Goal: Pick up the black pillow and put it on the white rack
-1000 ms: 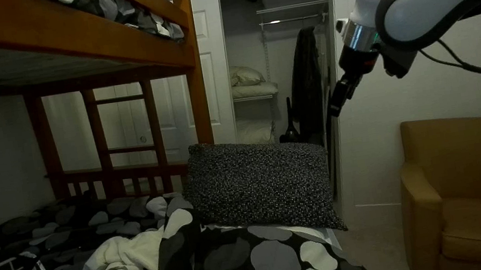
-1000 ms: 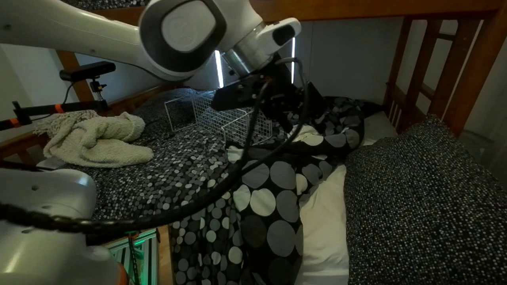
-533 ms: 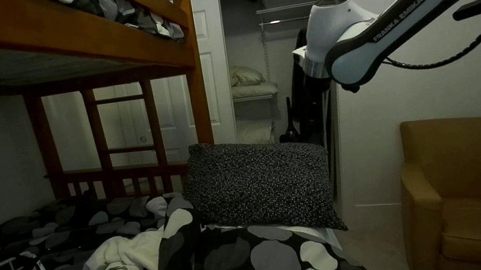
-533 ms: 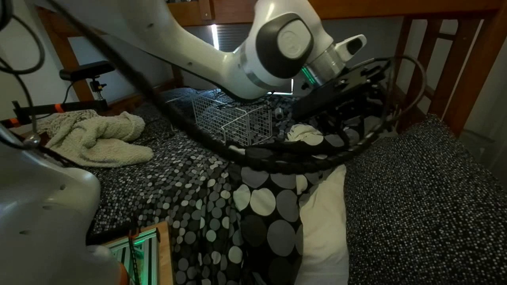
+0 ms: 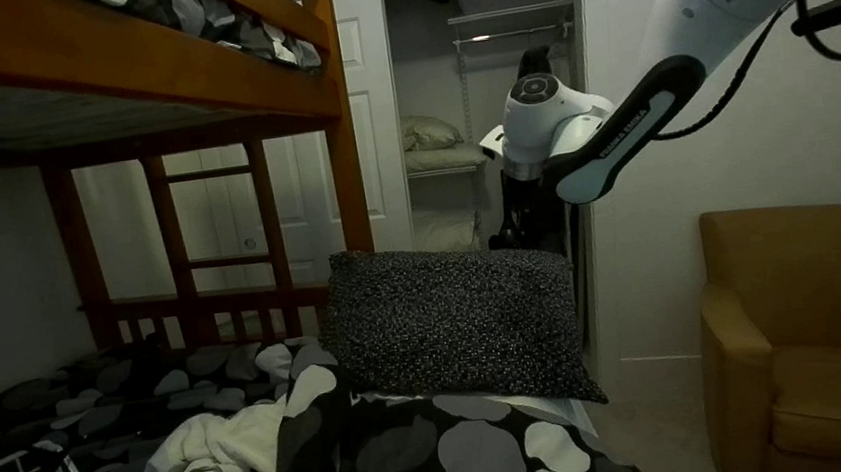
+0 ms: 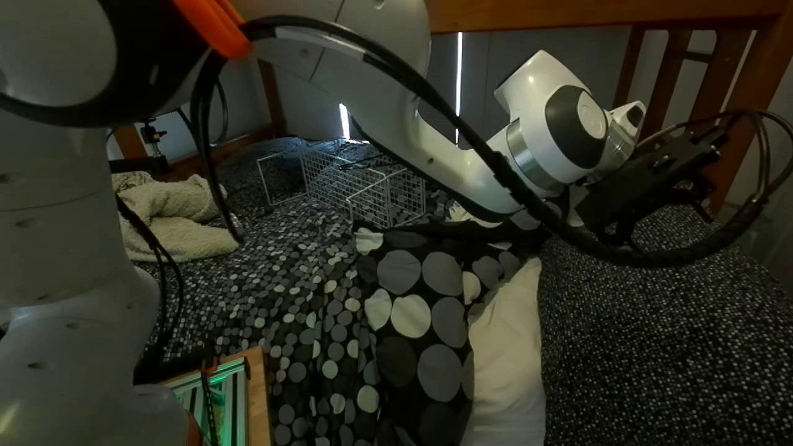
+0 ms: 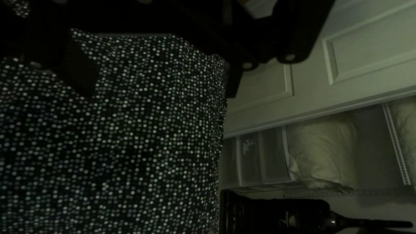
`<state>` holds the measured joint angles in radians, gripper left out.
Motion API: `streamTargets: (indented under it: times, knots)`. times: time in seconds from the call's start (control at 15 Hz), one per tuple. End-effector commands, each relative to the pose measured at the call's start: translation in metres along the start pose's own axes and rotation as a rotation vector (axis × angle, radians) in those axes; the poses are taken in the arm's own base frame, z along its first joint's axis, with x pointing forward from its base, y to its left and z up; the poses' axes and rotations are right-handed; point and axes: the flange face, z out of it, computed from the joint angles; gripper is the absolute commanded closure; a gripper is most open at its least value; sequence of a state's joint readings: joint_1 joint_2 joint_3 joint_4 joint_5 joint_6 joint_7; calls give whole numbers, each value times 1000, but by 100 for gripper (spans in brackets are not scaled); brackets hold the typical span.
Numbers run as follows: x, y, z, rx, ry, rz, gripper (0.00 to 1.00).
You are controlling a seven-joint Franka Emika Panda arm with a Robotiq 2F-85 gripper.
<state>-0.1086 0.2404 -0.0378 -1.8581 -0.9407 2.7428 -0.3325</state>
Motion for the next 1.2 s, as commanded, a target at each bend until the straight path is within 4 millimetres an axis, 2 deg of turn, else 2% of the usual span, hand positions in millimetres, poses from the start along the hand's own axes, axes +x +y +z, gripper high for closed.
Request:
streamTargets:
  times: [0.0, 0.27, 0.33, 0.67, 0.93, 1.13]
  knots:
    - [2, 2, 2, -2, 1, -3, 0]
    - [3, 7, -1, -13, 5, -2, 0]
    - [19, -4, 9, 77, -84, 50, 0]
    - [92, -32, 48, 284, -258, 118, 0]
    - [125, -47, 89, 283, -351, 27, 0]
    - [140, -52, 122, 298, -323, -50, 0]
